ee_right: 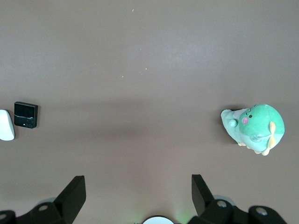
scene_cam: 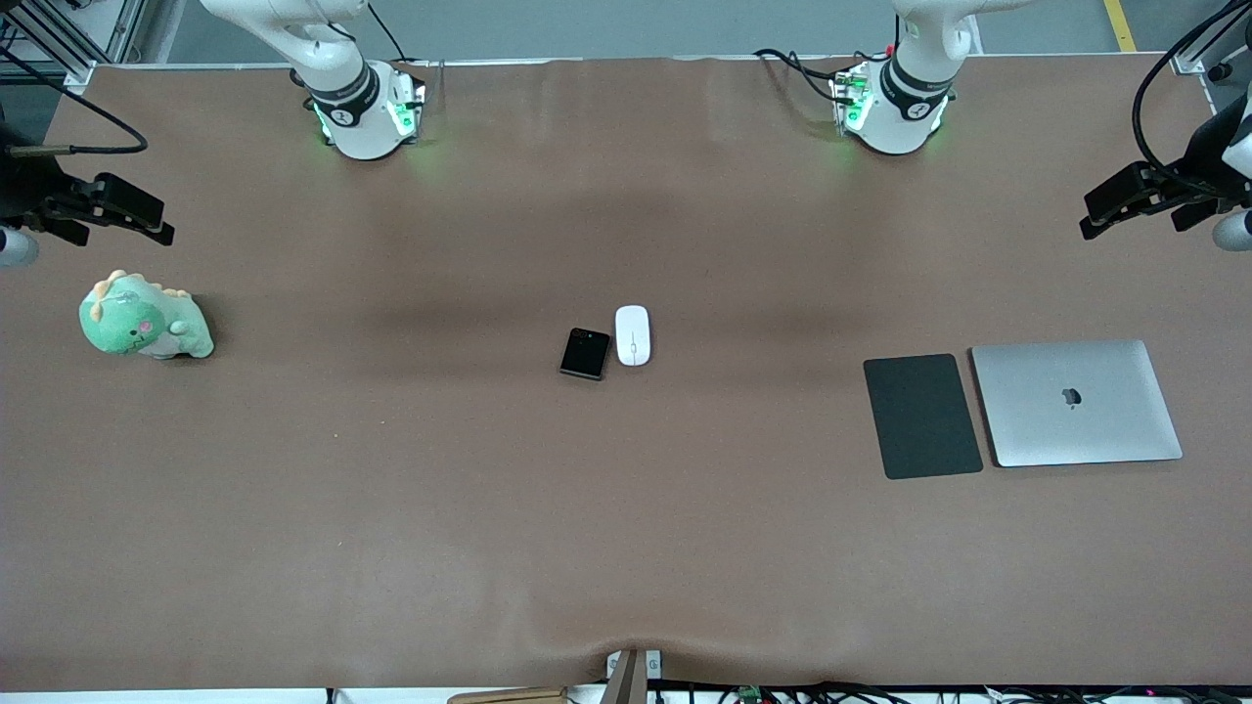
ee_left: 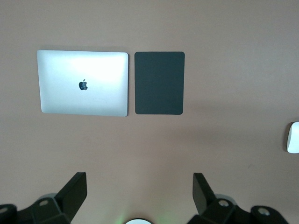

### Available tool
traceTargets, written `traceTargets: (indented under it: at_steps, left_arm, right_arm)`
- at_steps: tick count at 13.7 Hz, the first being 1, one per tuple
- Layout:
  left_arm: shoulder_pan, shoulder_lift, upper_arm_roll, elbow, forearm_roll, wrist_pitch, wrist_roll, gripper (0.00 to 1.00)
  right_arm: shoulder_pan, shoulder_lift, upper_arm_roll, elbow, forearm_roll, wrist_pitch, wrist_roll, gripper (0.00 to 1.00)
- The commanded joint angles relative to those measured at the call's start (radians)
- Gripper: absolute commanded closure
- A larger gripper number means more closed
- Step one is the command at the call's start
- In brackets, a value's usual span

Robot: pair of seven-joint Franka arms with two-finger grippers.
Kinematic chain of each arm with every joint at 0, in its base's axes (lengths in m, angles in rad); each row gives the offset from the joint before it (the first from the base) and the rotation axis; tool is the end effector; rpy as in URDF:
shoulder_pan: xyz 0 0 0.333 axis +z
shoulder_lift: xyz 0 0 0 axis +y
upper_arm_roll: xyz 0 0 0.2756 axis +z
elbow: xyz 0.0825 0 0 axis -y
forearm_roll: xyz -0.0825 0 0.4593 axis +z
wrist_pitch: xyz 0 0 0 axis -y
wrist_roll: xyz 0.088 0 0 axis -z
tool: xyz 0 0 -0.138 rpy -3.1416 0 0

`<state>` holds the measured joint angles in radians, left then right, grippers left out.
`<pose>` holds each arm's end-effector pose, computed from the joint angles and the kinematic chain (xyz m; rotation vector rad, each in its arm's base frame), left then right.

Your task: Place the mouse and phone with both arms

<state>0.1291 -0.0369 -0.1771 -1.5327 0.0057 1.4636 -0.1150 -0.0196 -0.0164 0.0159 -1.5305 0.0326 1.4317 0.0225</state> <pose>0.6070 -0.0299 0.5870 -3.1246 -0.1059 0.0495 0.6082 0.0027 0.5736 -3.1073 0.0358 0.1286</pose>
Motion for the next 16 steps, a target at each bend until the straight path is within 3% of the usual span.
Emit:
traceTargets:
  at_steps: [1, 6, 10, 13, 16]
  left_arm:
    - [0.007, -0.012, -0.001, 0.005, -0.006, -0.019, 0.017, 0.0]
    - [0.006, 0.005, -0.002, 0.009, -0.004, -0.019, 0.015, 0.0]
    - [-0.013, 0.08, -0.021, 0.055, -0.006, -0.019, 0.0, 0.0]
    - [-0.022, 0.17, -0.09, 0.049, -0.038, 0.0, -0.02, 0.0]
    - [-0.028, 0.227, -0.162, 0.016, -0.03, 0.119, -0.023, 0.0]
  right_arm:
    - [-0.019, -0.002, 0.015, 0.001, -0.007, -0.004, -0.001, 0.0]
    - [-0.019, 0.0, 0.015, 0.001, -0.007, -0.004, -0.001, 0.0]
    - [-0.017, 0.0, 0.015, 0.001, -0.007, -0.002, -0.001, 0.0]
    - [-0.017, 0.0, 0.015, 0.001, -0.007, -0.002, -0.001, 0.0]
    - [-0.017, 0.0, 0.015, 0.001, -0.007, -0.002, -0.001, 0.0]
